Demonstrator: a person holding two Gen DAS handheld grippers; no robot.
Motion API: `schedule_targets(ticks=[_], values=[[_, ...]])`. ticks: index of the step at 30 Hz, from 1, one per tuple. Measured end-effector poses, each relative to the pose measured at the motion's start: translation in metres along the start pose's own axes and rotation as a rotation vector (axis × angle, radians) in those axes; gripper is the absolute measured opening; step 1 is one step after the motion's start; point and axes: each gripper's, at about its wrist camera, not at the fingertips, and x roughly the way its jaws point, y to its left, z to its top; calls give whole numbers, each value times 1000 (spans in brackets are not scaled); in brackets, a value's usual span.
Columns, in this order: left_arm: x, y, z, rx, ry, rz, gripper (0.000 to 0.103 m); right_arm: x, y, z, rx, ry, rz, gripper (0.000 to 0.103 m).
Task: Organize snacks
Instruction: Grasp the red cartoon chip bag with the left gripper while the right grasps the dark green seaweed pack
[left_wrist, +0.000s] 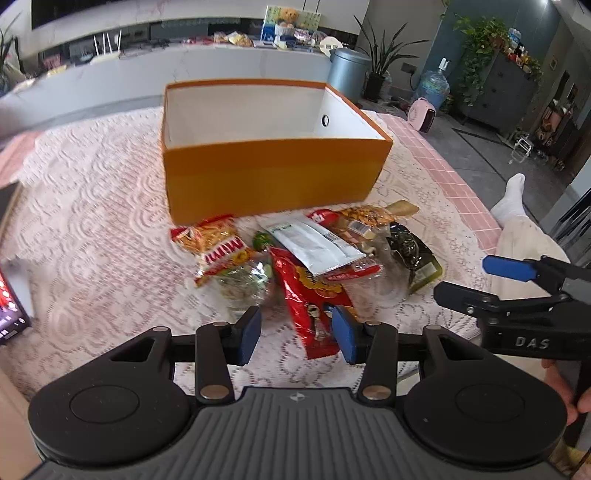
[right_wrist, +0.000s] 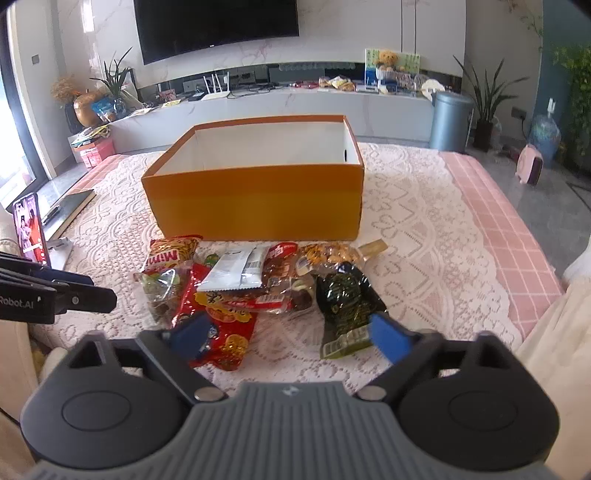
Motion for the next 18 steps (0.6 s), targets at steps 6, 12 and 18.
schedule_targets(ticks=[6, 12, 18], values=[[18, -6, 5, -3, 29, -14, 59, 11, -6, -1, -22, -4, -33, 75], [45, -7, 10, -11, 71, -8, 60, 35, -17, 4, -52, 23, -64, 64], [73, -2, 9, -20, 110, -2, 60, 64, -20, 2, -83, 66, -65, 58]])
